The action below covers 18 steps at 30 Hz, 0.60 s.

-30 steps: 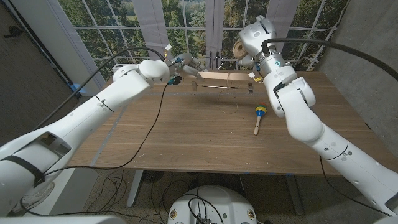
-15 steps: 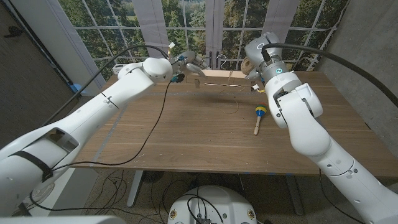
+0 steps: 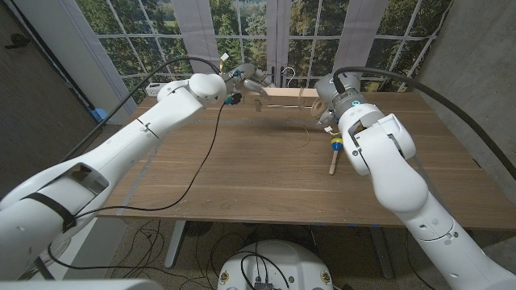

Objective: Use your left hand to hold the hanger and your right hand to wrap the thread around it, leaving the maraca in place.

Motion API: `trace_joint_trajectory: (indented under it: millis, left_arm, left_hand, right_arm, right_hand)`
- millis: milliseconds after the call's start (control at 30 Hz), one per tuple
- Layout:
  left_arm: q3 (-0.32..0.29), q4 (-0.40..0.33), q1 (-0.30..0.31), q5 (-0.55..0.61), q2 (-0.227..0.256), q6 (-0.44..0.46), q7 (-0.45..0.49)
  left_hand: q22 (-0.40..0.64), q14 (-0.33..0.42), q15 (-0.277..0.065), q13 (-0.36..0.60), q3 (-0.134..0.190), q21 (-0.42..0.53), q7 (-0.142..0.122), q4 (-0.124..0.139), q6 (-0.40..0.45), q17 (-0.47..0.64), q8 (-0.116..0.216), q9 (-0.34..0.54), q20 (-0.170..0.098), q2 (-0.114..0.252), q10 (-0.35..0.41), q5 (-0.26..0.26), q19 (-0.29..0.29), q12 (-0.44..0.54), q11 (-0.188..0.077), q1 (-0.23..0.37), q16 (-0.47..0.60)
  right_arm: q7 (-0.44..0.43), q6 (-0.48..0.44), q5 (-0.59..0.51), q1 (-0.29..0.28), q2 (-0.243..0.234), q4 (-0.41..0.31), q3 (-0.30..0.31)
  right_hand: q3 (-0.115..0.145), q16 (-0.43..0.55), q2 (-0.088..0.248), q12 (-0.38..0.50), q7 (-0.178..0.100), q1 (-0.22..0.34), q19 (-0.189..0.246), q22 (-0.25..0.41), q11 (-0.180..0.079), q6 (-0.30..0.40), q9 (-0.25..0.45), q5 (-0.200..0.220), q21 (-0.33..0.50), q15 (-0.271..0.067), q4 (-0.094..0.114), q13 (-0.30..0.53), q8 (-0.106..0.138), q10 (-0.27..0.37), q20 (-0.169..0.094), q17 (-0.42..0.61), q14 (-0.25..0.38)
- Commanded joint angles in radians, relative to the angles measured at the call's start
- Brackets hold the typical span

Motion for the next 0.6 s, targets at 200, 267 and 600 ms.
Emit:
trace_joint_trajectory:
  millis: [200,267,600]
  left_arm:
    - [-0.007,0.022,-0.008,0.002,-0.020,-0.013,0.014]
    - [-0.007,0.024,-0.009,0.002,-0.020,-0.014,0.013]
    - [-0.017,0.018,-0.007,-0.010,-0.013,-0.012,0.007]
  left_hand:
    - [-0.001,0.048,-0.066,0.001,0.033,0.008,0.042,0.025,0.052,0.001,-0.001,0.002,-0.133,0.122,0.007,0.007,0.011,-0.001,-0.002,0.114,-0.003]
    - [-0.001,0.048,-0.065,0.002,0.033,0.008,0.042,0.025,0.051,0.002,-0.002,0.003,-0.133,0.122,0.007,0.007,0.011,-0.001,-0.002,0.114,-0.002]
    - [-0.001,0.050,-0.065,0.002,0.034,0.008,0.044,0.025,0.053,0.002,-0.002,0.004,-0.134,0.122,0.008,0.007,0.011,-0.002,-0.002,0.114,-0.002]
  right_arm:
    - [0.075,-0.005,0.121,0.006,0.039,0.094,-0.015]
    - [0.084,-0.009,0.142,0.016,0.041,0.115,-0.019]
    - [0.078,-0.062,0.227,0.059,0.028,0.208,-0.033]
  right_hand:
    - [0.003,-0.003,0.369,-0.003,-0.071,0.383,0.001,0.001,-0.026,0.076,0.003,0.007,-0.003,-0.046,0.007,0.035,0.002,0.038,-0.111,0.002,0.008]
    - [0.004,-0.003,0.371,-0.003,-0.070,0.384,0.002,0.001,-0.024,0.077,0.003,0.007,-0.003,-0.046,0.008,0.034,0.002,0.039,-0.111,0.002,0.009]
    - [0.004,-0.007,0.372,-0.007,-0.065,0.386,0.003,0.001,-0.021,0.076,0.003,0.007,-0.003,-0.046,0.010,0.033,0.002,0.037,-0.109,0.001,0.009]
